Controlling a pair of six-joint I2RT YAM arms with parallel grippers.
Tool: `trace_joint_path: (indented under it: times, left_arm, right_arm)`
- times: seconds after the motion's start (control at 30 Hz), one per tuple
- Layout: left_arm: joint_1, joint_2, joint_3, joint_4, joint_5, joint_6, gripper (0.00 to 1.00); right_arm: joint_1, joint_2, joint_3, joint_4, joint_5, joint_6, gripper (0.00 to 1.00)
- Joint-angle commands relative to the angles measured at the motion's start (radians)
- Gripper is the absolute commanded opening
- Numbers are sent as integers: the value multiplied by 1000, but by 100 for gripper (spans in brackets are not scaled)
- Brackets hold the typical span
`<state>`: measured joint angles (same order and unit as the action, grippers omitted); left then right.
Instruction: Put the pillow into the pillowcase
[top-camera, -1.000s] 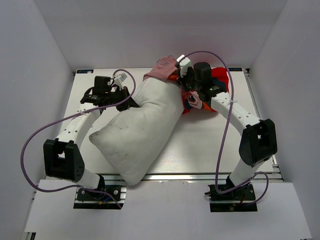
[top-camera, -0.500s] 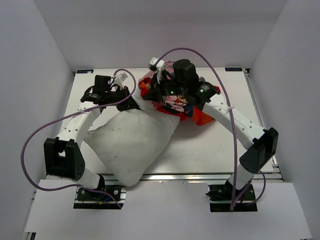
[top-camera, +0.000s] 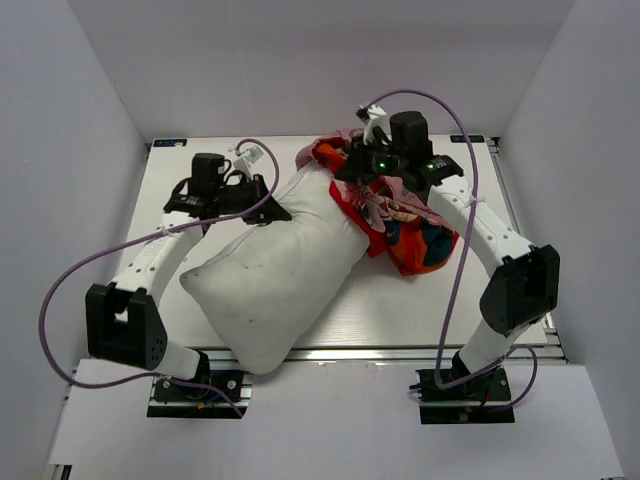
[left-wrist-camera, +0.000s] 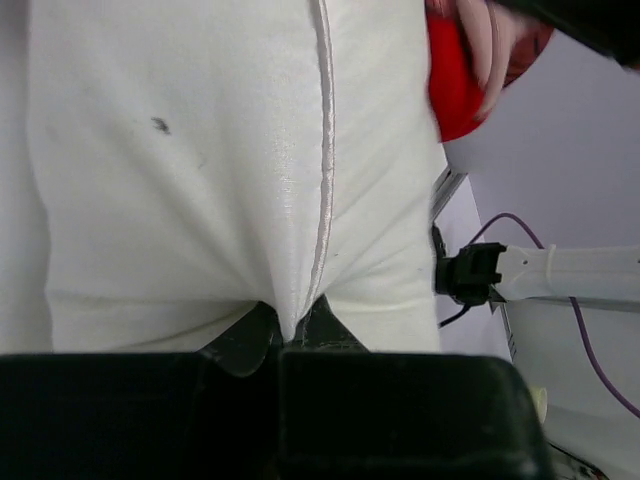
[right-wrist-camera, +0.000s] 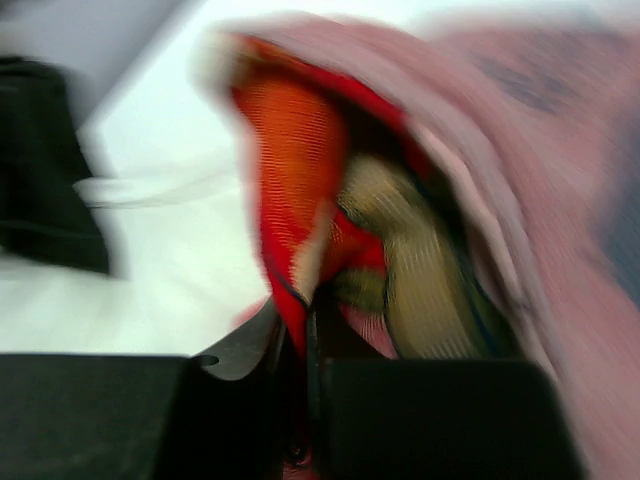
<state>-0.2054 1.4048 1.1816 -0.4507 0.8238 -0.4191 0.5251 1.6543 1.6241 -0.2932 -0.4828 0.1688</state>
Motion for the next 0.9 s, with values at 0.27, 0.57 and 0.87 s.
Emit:
trace_joint_path:
  times: [0.27, 0.57, 0.87]
  left_arm:
    - [-9, 166, 286, -59, -648, -64, 25]
    - [-28, 39, 403, -20, -825, 18, 47]
    - [-446, -141, 103, -141, -977, 224, 56]
  right_arm:
    - [-162, 72, 95, 29, 248, -158, 66]
    - [-174, -76, 154, 19, 217, -279, 76]
    - [-10, -370, -385, -144, 28, -528, 68]
